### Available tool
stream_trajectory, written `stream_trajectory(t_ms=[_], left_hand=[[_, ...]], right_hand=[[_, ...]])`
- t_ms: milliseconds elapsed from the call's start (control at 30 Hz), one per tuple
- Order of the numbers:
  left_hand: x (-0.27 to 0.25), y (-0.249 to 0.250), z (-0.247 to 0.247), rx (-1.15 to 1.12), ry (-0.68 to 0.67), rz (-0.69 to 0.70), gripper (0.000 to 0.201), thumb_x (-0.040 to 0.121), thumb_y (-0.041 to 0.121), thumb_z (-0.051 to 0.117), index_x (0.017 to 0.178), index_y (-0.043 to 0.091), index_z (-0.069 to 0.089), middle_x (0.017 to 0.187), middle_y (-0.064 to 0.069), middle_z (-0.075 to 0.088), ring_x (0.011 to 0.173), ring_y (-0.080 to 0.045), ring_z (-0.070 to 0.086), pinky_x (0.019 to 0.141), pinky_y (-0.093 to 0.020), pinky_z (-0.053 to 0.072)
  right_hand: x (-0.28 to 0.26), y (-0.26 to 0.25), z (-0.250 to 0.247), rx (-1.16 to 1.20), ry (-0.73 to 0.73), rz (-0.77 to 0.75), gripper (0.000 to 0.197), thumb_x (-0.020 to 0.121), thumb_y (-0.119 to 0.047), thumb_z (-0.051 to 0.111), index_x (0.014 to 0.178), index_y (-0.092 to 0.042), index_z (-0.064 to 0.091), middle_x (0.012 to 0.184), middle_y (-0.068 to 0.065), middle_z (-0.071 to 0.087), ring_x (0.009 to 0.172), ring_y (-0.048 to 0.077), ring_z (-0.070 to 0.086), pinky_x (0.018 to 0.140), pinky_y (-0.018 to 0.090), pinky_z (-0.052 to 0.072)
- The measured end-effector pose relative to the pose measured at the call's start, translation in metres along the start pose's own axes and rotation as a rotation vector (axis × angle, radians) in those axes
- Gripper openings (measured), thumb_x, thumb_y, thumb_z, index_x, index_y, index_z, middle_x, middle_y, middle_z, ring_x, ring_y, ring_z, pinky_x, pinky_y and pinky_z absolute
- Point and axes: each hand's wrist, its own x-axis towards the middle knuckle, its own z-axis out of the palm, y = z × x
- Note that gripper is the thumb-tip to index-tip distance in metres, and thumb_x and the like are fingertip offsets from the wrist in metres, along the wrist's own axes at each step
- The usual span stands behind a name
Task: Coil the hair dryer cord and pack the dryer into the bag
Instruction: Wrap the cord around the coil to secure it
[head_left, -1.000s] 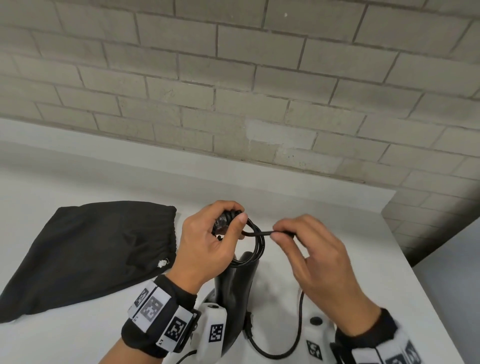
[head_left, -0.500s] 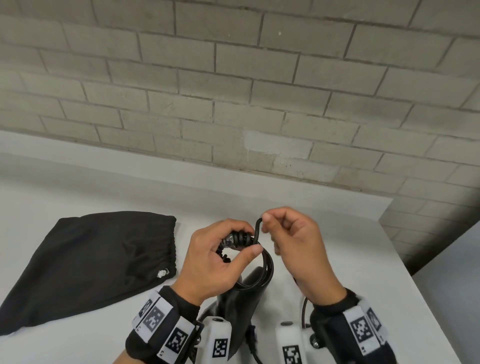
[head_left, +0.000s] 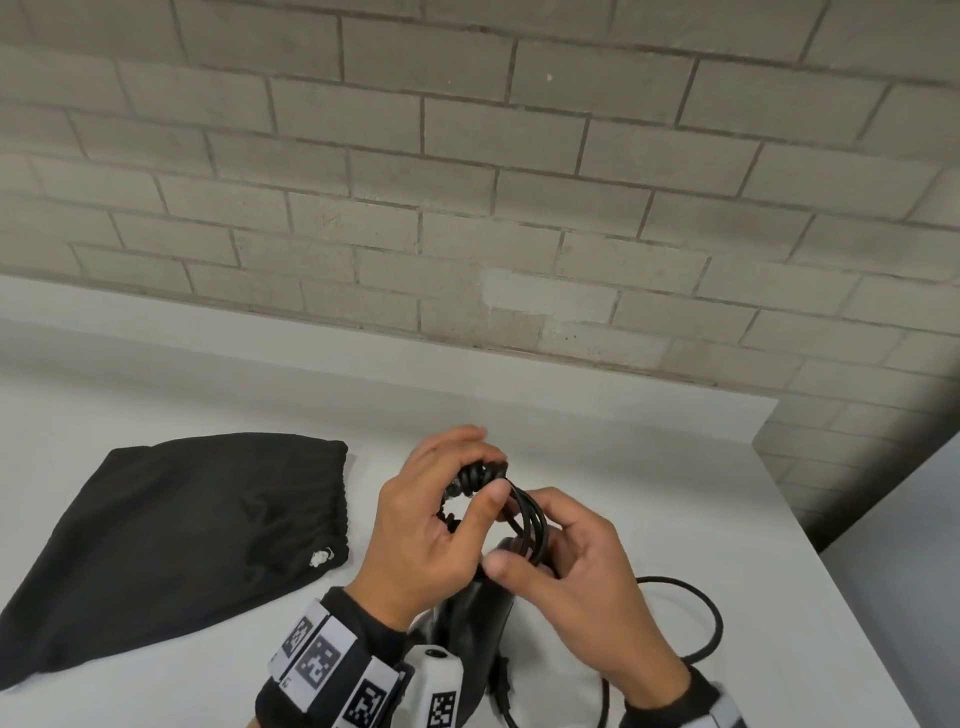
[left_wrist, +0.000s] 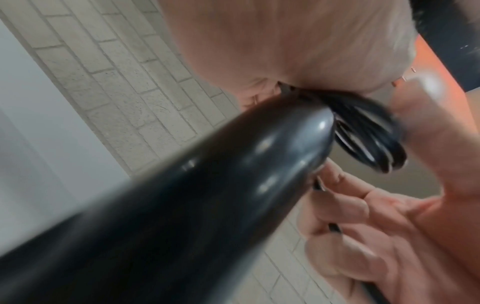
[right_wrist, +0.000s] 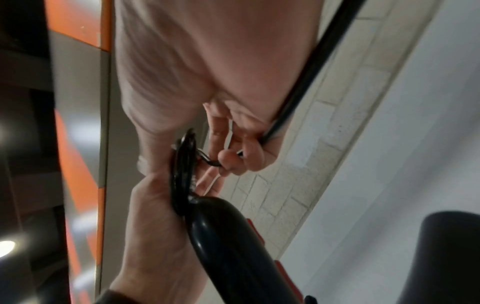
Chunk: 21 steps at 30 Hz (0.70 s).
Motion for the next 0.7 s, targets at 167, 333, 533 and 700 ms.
stream_trajectory(t_ms=[167,333,533,700], left_hand=[[0.004,0.004,-0.003,0.046,-0.099,0.006,0.030,0.095,0.035,0.053,0.111,0.016,0.070,0.101,0.014,0.068,0.109,-0.013,0.062,0.088,-0.042,0.051],[0.012,0.015,-0.012,0.066,-0.214,-0.128,0.025,0.097,0.044,0.048,0.113,0.036,0.065,0.102,0.022,0.066,0.096,-0.009,0.063,0.083,-0.036,0.049],[0.021,0.019,-0.024,0.162,-0.332,-0.089,0.027,0.099,0.044,0.041,0.106,0.033,0.065,0.096,0.022,0.065,0.093,-0.008,0.062,0.079,-0.022,0.047],[0.019,0.023,-0.019,0.002,-0.301,-0.182,0.028,0.097,0.043,0.047,0.096,0.021,0.065,0.080,0.019,0.060,0.073,-0.005,0.058,0.068,-0.008,0.039]], right_hand=[[0.000,-0.009,-0.001,-0.094,0.028,-0.014,0.010,0.082,-0.014,0.076,0.085,-0.019,0.068,0.075,0.002,0.066,0.070,0.023,0.062,0.076,0.046,0.056],[0.003,-0.012,-0.003,-0.130,0.024,-0.031,0.018,0.083,-0.009,0.074,0.076,-0.022,0.065,0.066,-0.009,0.060,0.064,0.007,0.056,0.067,0.023,0.049],[0.005,-0.014,0.000,-0.177,0.020,-0.051,0.012,0.083,-0.009,0.073,0.079,-0.017,0.064,0.069,-0.006,0.060,0.063,0.004,0.053,0.062,0.016,0.043],[0.004,-0.013,0.004,-0.196,0.074,-0.090,0.015,0.084,-0.012,0.073,0.081,-0.025,0.066,0.072,-0.011,0.065,0.066,0.007,0.057,0.062,0.024,0.047]])
